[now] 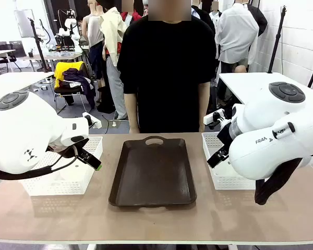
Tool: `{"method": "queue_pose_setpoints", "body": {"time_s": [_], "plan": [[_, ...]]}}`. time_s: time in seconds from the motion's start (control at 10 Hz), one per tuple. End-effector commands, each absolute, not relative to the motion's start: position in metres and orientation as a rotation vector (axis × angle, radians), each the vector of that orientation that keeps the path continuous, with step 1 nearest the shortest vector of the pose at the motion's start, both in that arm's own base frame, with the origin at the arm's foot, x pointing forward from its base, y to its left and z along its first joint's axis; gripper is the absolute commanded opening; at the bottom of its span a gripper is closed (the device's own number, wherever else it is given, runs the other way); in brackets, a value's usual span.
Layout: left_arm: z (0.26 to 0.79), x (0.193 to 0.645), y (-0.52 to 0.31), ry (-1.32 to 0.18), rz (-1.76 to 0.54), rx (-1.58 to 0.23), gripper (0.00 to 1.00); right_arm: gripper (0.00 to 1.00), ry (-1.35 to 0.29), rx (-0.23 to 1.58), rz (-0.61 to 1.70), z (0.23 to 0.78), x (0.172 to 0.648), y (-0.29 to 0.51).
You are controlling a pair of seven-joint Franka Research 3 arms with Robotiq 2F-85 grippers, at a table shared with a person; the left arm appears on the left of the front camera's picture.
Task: Prepare the laboratory tools.
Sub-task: Pick up the Big flask that the person points to.
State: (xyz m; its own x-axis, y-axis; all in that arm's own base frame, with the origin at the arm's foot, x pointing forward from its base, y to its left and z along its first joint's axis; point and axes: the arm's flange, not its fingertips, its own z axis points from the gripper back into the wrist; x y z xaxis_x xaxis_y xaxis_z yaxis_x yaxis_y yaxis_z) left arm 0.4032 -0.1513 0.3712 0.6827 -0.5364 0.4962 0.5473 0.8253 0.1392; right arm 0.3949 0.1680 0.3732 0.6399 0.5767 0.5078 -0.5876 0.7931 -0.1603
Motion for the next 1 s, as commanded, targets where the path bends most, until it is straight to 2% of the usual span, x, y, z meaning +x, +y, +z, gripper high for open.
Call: {"method": "queue_pose_setpoints", "body": {"time_s": [0.0,0.9], "plan": [[0.3713,0.4031,-0.1513,-0.550,-0.608,-0.021,1.00,1.00,-0.572,0.020,0.664,0.3732,0.3949,0.1680],[0.3713,0.4031,-0.1513,-0.550,-0.608,-0.021,1.00,1.00,-0.572,0.020,0.664,0.3732,0.3949,0.1680]]}}
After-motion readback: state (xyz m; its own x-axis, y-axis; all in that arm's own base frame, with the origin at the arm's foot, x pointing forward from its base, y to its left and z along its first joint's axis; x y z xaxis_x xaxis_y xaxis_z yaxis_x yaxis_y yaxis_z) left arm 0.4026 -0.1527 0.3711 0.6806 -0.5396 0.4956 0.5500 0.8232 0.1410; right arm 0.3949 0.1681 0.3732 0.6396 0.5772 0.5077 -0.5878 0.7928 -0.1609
